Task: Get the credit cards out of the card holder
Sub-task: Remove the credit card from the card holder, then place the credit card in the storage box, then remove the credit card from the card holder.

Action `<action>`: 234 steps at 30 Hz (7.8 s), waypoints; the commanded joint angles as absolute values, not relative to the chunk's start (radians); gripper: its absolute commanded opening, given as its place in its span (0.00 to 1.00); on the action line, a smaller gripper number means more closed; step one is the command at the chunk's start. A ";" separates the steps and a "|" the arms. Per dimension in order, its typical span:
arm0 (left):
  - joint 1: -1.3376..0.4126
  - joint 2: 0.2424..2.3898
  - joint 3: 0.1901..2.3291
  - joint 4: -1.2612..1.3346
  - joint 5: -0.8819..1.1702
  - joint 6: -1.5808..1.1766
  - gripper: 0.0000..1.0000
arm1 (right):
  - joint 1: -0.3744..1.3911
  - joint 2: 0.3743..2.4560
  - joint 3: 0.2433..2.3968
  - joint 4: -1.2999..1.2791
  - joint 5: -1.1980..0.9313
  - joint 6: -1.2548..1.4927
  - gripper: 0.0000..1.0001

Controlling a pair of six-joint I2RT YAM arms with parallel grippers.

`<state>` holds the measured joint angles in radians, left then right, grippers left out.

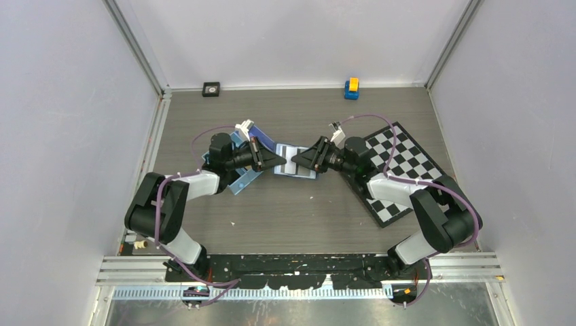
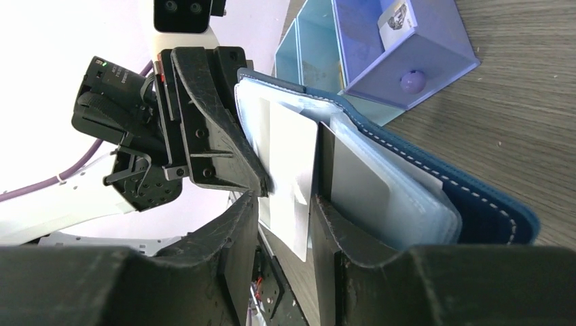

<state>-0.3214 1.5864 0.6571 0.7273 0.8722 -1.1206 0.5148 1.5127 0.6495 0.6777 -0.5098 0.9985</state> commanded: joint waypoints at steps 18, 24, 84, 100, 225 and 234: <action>-0.330 1.613 0.666 0.954 0.932 -1.215 0.14 | 0.499 1.528 0.609 0.955 -0.586 1.117 0.02; -0.318 1.601 0.656 0.958 0.926 -1.213 0.19 | 0.487 1.470 0.620 0.740 -0.494 1.019 0.00; -0.210 0.525 0.408 0.135 0.096 -0.788 0.00 | 0.570 2.175 1.904 -0.413 -0.528 0.335 0.01; -0.209 0.460 0.402 0.098 0.061 -0.799 0.00 | 0.640 2.384 2.241 -0.631 -0.458 0.232 0.20; -0.383 1.029 0.499 0.567 0.510 -0.777 0.53 | 0.544 1.397 0.627 0.677 -0.332 0.851 0.00; -0.394 1.243 0.593 0.575 0.628 -0.835 0.31 | 0.544 1.399 0.620 0.733 -0.383 0.886 0.01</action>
<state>-0.3908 1.1759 0.5205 0.5117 0.5396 -0.8055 0.5438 1.4055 0.5858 0.6277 -0.3477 0.8673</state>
